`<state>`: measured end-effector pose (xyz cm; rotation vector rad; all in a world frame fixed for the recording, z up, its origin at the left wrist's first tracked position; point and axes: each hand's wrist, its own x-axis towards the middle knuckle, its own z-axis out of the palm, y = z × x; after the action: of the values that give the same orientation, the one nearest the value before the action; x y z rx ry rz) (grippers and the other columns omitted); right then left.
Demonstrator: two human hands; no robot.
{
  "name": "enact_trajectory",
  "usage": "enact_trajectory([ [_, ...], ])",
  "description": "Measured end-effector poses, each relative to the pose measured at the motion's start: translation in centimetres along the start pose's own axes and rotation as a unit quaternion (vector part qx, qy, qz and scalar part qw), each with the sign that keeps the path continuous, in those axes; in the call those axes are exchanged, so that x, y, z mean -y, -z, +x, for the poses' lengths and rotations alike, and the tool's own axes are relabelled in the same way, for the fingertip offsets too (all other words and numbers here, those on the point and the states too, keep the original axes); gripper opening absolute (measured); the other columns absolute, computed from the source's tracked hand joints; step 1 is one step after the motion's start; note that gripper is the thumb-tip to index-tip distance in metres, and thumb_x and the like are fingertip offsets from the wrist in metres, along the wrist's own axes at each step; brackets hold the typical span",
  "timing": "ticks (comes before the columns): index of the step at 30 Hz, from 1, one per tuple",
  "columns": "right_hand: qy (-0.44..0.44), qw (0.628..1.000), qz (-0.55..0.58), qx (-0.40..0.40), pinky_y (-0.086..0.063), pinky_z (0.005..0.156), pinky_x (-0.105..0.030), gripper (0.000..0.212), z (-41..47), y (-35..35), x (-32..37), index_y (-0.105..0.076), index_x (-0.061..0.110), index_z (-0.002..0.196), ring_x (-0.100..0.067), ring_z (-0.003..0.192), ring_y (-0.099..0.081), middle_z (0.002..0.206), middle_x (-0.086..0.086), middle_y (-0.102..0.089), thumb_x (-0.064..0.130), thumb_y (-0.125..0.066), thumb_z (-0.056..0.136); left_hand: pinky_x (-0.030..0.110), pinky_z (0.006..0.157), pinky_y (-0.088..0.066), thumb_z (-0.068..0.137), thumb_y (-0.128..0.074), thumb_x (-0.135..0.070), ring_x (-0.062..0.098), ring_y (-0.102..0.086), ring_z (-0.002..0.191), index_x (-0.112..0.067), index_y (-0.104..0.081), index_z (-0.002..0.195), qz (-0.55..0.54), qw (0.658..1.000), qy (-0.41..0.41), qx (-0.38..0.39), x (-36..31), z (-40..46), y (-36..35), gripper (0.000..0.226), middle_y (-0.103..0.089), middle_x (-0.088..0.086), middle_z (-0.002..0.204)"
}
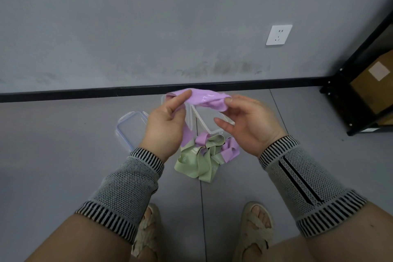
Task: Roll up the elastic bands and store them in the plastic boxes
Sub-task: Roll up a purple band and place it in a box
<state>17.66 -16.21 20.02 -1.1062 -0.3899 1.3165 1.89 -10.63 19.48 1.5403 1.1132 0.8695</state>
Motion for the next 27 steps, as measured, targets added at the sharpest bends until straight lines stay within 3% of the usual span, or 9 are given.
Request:
enact_trajectory([
  [3, 0.022, 0.998, -0.054, -0.014, -0.045, 0.079, -0.036, 0.027, -0.1, -0.1, 0.0, -0.048, 0.012, 0.062, -0.012, 0.073, -0.053, 0.062, 0.005, -0.059, 0.002, -0.043, 0.086, 0.026, 0.104, -0.039, 0.096, -0.043, -0.006, 0.015, -0.048, 0.127, -0.029, -0.058, 0.123, 0.017, 1.0, 0.006, -0.013, 0.1, 0.3, 0.1, 0.039, -0.05, 0.018, 0.138],
  [5, 0.047, 0.993, -0.101, -0.038, -0.043, 0.082, -0.037, 0.031, -0.1, -0.2, -0.1, -0.049, 0.015, 0.058, -0.011, 0.073, -0.052, 0.055, 0.011, -0.058, 0.005, -0.044, 0.087, 0.023, 0.1, -0.043, 0.096, -0.043, -0.004, 0.008, -0.056, 0.116, -0.025, -0.058, 0.125, 0.019, 1.0, 0.0, -0.016, 0.1, 0.2, 0.1, 0.039, -0.049, 0.022, 0.137],
  [8, 0.055, 0.989, -0.127, -0.047, -0.046, 0.083, -0.037, 0.035, -0.2, -0.1, -0.1, -0.058, 0.018, 0.058, -0.011, 0.077, -0.055, 0.061, 0.011, -0.063, 0.008, -0.048, 0.09, 0.002, 0.061, -0.042, 0.096, -0.045, -0.004, -0.001, -0.053, 0.069, -0.029, -0.059, 0.12, -0.001, 1.0, -0.01, -0.02, 0.3, 0.2, 0.1, 0.038, -0.064, -0.003, 0.11],
  [10, 0.043, 0.99, -0.129, -0.027, -0.049, 0.081, -0.038, 0.026, -0.2, 0.1, -0.1, -0.058, 0.014, 0.067, -0.017, 0.08, -0.061, 0.074, 0.002, -0.067, 0.009, -0.052, 0.092, 0.004, 0.059, -0.041, 0.096, -0.047, -0.005, 0.011, -0.05, 0.076, -0.032, -0.06, 0.117, -0.018, 1.0, -0.004, -0.017, 0.4, 0.2, 0.2, 0.036, -0.063, -0.013, 0.098],
  [14, 0.05, 0.98, -0.187, -0.048, -0.051, 0.079, -0.038, 0.008, 0.0, 0.4, -0.5, -0.054, 0.015, 0.089, -0.021, 0.085, -0.063, 0.095, -0.005, -0.065, 0.018, -0.061, 0.089, 0.004, 0.077, -0.044, 0.095, -0.05, -0.003, -0.005, -0.057, 0.085, -0.027, -0.063, 0.11, -0.049, 0.999, -0.021, -0.01, 0.0, 0.0, -0.1, 0.032, -0.064, -0.002, 0.115],
  [16, 0.033, 0.966, -0.244, -0.074, -0.049, 0.081, -0.035, 0.024, 0.1, 0.5, -0.8, -0.058, 0.019, 0.102, -0.017, 0.092, -0.065, 0.104, -0.001, -0.067, 0.039, -0.057, 0.09, 0.003, 0.073, -0.043, 0.092, -0.05, 0.001, -0.005, -0.057, 0.089, -0.024, -0.069, 0.099, -0.068, 0.997, -0.019, -0.005, -0.6, -0.3, -0.2, 0.032, -0.064, 0.001, 0.11],
  [21, -0.08, 0.975, -0.206, -0.031, -0.049, 0.083, -0.038, 0.061, 0.0, -0.4, -1.2, -0.071, 0.012, 0.088, -0.025, 0.093, -0.068, 0.09, -0.008, -0.074, 0.06, -0.034, 0.093, 0.005, 0.074, -0.044, 0.084, -0.049, 0.012, -0.015, -0.057, 0.099, -0.012, -0.075, 0.071, -0.071, 0.995, -0.016, 0.068, -0.9, -0.8, -0.1, 0.038, -0.068, -0.002, 0.098],
  [24, -0.037, 0.986, -0.162, -0.029, -0.051, 0.077, -0.035, 0.04, 0.2, -0.7, -1.4, -0.068, 0.007, 0.098, -0.022, 0.084, -0.067, 0.09, -0.006, -0.073, 0.042, -0.049, 0.095, 0.008, 0.078, -0.046, 0.082, -0.049, 0.015, -0.009, -0.062, 0.083, -0.011, -0.073, 0.066, -0.028, 0.994, -0.023, 0.106, -0.7, -0.9, 0.0, 0.039, -0.071, -0.01, 0.075],
  [27, 0.041, 0.991, -0.118, -0.042, -0.049, 0.068, -0.029, 0.012, 0.3, -0.5, -1.1, -0.066, 0.01, 0.085, -0.016, 0.07, -0.06, 0.077, -0.004, -0.067, 0.006, -0.057, 0.09, 0.028, 0.077, -0.048, 0.08, -0.05, 0.009, 0.019, -0.059, 0.075, -0.013, -0.07, 0.06, -0.031, 0.993, 0.024, 0.113, -0.6, -0.6, 0.0, 0.036, -0.067, 0.005, 0.066],
])
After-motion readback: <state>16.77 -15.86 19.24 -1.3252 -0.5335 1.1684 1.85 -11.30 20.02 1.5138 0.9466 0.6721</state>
